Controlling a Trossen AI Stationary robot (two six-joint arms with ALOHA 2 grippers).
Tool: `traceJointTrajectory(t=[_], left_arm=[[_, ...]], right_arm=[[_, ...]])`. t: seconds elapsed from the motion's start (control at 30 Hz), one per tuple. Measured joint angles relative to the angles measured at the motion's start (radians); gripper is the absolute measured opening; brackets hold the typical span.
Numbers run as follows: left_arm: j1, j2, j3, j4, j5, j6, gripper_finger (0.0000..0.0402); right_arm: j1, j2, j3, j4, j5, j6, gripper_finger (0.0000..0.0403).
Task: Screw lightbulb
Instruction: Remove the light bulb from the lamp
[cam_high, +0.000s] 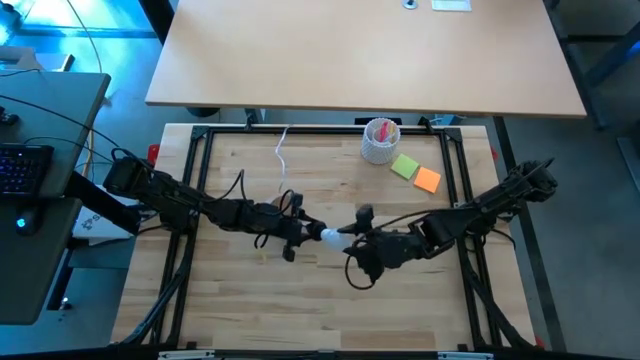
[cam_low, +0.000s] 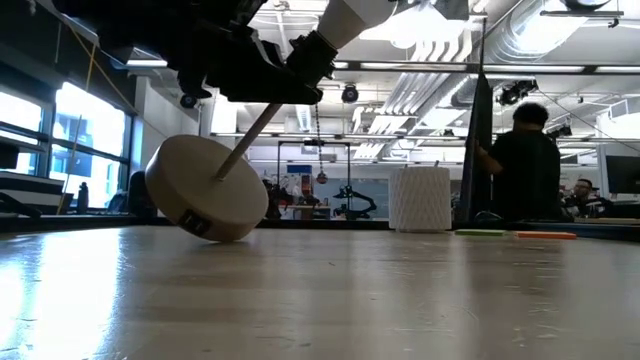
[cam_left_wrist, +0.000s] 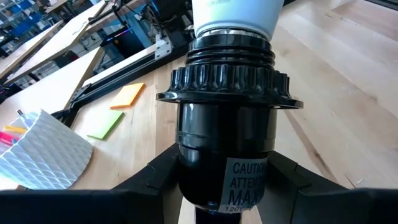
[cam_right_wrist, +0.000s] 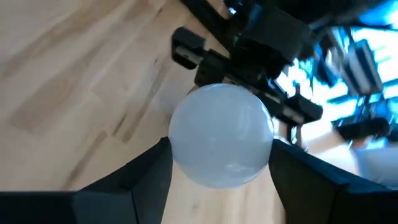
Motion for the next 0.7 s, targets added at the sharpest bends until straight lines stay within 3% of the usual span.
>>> traceJointTrajectory(t=[0.17,0.37,0.7], left_arm=[[0.0,0.0,0.0,0.0,0.001,-0.002,0.0145],[0.0,0.0,0.0,0.0,0.0,-0.013,0.0145],[0.0,0.0,0.002,0.0,-0.001,-0.019,0.0145]], right_arm=[[0.0,0.0,0.0,0.001,-0.007,-0.063,0.0249],[-0.001,0.0,0.0,0.006,-0.006,0.115,0.0251],[0.037,-0.03,0.0,0.014,-0.007,0.248,0.0288]])
